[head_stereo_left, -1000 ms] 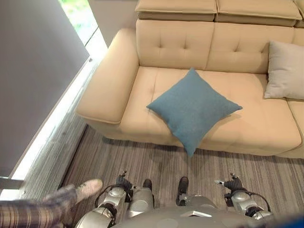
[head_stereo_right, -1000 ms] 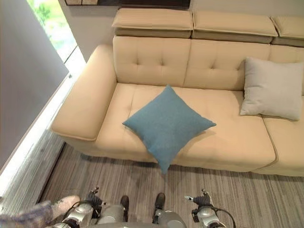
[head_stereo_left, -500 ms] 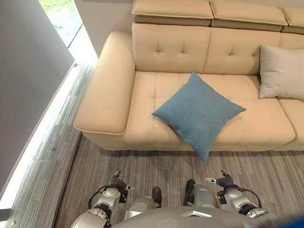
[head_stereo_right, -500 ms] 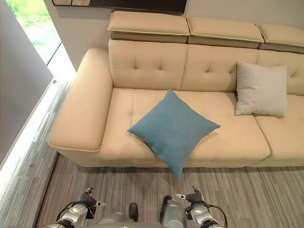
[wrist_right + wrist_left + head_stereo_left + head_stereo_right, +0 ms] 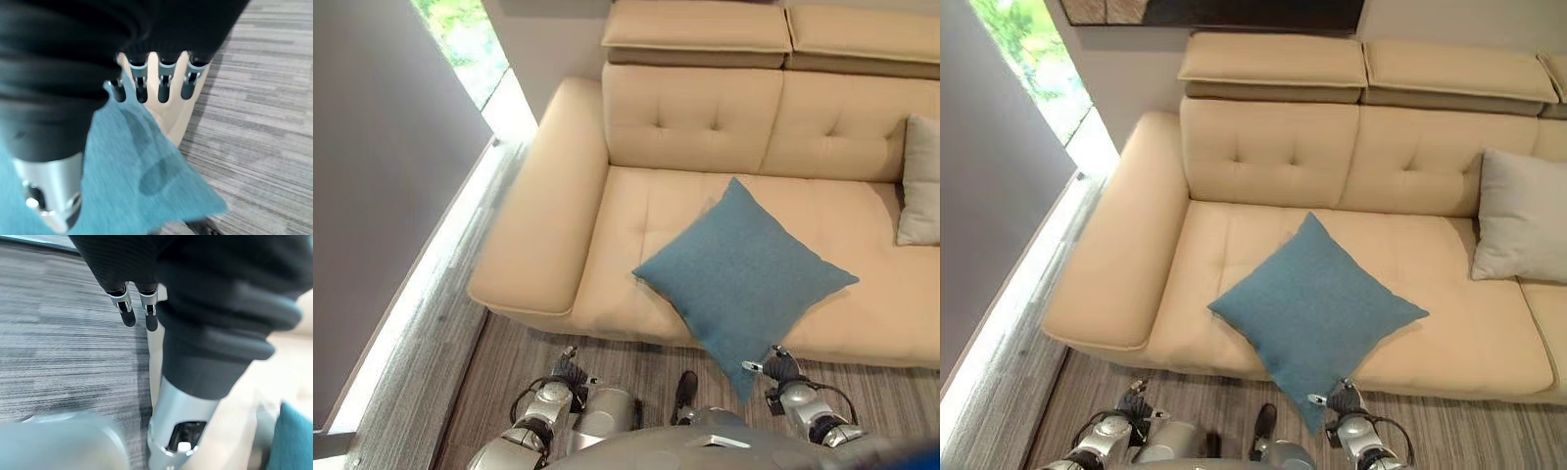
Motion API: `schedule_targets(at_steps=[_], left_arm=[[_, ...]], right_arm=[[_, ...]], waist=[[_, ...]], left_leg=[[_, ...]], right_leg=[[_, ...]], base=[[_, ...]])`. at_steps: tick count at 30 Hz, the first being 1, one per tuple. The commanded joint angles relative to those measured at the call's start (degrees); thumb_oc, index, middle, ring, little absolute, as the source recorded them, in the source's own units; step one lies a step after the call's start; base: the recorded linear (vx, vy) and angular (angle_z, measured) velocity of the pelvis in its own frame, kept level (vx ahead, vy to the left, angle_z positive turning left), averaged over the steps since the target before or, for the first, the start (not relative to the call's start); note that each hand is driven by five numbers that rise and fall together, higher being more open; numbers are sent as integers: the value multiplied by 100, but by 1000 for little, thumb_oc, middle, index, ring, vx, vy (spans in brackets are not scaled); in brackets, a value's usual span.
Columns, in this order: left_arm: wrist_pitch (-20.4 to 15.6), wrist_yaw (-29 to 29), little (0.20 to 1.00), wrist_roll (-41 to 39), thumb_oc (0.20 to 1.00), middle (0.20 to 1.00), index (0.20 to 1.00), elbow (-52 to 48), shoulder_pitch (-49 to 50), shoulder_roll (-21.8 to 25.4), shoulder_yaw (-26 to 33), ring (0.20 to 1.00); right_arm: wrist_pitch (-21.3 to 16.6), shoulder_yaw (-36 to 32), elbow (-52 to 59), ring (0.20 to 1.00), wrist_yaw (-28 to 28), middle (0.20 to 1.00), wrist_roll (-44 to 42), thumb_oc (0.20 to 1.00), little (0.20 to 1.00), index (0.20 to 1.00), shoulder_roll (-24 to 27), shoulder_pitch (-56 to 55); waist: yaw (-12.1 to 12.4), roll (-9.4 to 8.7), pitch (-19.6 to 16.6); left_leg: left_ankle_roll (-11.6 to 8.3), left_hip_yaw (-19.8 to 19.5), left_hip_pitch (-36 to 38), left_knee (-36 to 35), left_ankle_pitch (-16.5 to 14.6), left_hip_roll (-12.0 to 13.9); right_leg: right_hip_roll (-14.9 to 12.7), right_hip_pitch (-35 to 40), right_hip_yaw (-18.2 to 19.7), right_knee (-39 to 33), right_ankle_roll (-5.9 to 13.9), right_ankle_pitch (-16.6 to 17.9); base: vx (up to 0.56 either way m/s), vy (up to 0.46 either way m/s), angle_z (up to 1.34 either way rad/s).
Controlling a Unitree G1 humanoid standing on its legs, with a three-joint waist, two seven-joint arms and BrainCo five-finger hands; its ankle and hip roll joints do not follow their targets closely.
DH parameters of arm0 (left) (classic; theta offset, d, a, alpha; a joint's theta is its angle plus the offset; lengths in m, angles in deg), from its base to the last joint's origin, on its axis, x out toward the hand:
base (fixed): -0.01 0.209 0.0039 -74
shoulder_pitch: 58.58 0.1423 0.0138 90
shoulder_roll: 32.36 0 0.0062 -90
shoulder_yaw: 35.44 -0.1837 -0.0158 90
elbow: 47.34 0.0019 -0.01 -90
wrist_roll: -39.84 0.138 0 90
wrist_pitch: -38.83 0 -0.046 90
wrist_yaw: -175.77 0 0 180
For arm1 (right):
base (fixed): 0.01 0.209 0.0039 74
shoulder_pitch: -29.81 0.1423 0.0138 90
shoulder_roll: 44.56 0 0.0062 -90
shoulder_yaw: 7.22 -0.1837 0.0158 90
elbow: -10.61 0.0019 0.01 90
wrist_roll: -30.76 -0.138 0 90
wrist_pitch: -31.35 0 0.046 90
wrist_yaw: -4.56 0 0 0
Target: Pick up all the scattered cushions and arrange them neatly on the sofa.
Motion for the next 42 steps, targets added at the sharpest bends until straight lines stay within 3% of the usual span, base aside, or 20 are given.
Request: schedule_targets(at_steps=[1, 5, 10, 21, 26, 29, 38, 42], left_arm=[[-121, -75, 1000, 5, 1000, 1000, 1000, -91, -130, -16, -228, 1000], [-114, -97, 1000, 92, 1000, 1000, 1000, -196, -53, 20, -220, 1000], [-212, -200, 1000, -4, 1000, 1000, 1000, -538, 21, 137, -100, 1000], [-486, -590, 1000, -115, 1000, 1000, 1000, -2443, -361, 618, -283, 1000], [-557, -840, 1000, -172, 1000, 1000, 1000, -2549, -1101, 696, -443, 1000], [-513, -1046, 1000, -48, 1000, 1000, 1000, -2183, -1881, 799, -687, 1000], [-327, -1275, 1000, 46, 1000, 1000, 1000, -452, -3748, 1007, -1185, 1000], [-462, -1122, 1000, -551, 1000, 1000, 1000, -190, -4598, 1064, -1249, 1000]], right_arm=[[-96, 49, 16, 1000, -85, 1000, -79, 1000, 1000, 1000, 197, -34], [-121, -18, 33, 1000, -75, 1000, -55, 1000, 1000, 1000, 188, -119], [-122, -116, 79, 1000, -83, 1000, -70, 1000, 1000, 1000, 130, -176], [-191, -467, 739, 1000, -361, 1000, -416, 1000, 1000, 1000, 407, 41], [-196, -460, 982, 1000, -560, 1000, -494, 1000, 1000, 1000, 488, 363], [-282, -385, 1141, 1000, -764, 1000, -732, 1000, 1000, 1000, 533, 950], [-430, 42, 568, 1000, -1154, 1000, -1292, 1000, 1000, 1000, 571, 2695], [-391, 376, 137, 1000, -1166, 1000, -1410, 1000, 1000, 1000, 696, 3571]], waist=[[37, -26, 98], [24, 83, -49], [79, 148, -205], [-120, 349, -78], [-359, 448, 236], [-526, 426, 589], [-625, 403, 985], [-595, 361, 1023]], left_leg=[[-40, -52, 280, -600, 249, 63], [-14, -39, 687, -1110, 360, 135], [138, 156, 1261, -1513, 300, 66], [270, 548, 1361, -1807, 325, 20], [339, 863, 863, -1599, 311, 35], [363, 1075, 35, -1222, 359, 54], [300, 1097, -1085, -840, 522, 5], [253, 989, -1377, -808, 560, -17]], right_leg=[[-179, 89, 175, 204, 1106, -314], [-164, 231, 236, 276, 1094, -408], [-304, 401, 445, 249, 1257, -303], [-477, 75, 734, 244, 1489, -44], [-534, -556, 1034, 339, 1547, 157], [-599, -1358, 1211, 513, 1565, 370], [-685, -2295, 1129, 553, 1570, 616], [-740, -2552, 1055, 494, 1580, 726]], base=[[84, 125, -37], [121, 155, -39], [75, 157, -14], [-35, 67, -30], [-192, 67, -52], [-256, 54, -55], [-71, 26, -16], [38, -7, 3]])
